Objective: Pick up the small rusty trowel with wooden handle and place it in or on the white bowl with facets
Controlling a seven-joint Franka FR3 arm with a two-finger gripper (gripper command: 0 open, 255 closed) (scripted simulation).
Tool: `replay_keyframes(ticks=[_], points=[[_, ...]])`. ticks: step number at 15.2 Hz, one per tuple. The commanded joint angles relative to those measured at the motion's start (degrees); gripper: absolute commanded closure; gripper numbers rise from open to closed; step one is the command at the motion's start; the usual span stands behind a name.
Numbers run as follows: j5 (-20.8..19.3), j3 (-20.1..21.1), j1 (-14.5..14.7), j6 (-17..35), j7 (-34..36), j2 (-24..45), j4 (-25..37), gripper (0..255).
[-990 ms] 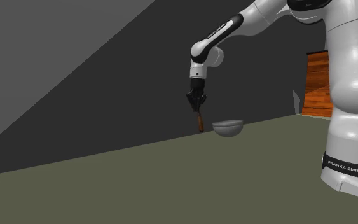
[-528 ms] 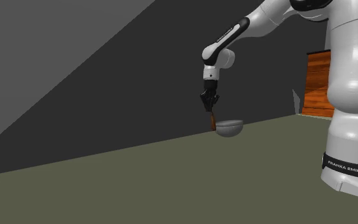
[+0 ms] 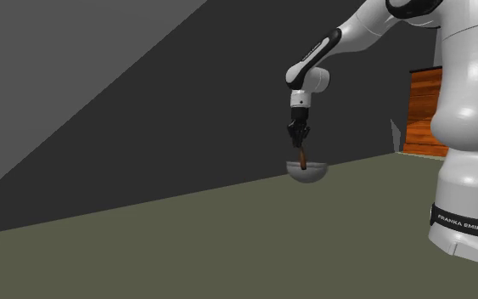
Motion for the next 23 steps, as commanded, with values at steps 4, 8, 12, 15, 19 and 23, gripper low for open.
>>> replay_keyframes(ticks=[4,8,12,15,19,23], points=[[0.09,-2.19,-2.8,-0.38,-5.06,1.36,1.26,255],[0.44,-2.13,-2.83,2.42,-5.45,2.68,-0.25,255],[0.83,-2.05,-2.86,5.19,-5.87,4.17,-1.56,255],[1.26,-1.95,-2.9,7.79,-6.3,5.74,-2.62,255],[1.26,-1.95,-2.9,7.79,-6.3,5.74,-2.62,255],[1.26,-1.95,-2.9,7.79,-6.3,5.74,-2.62,255]])
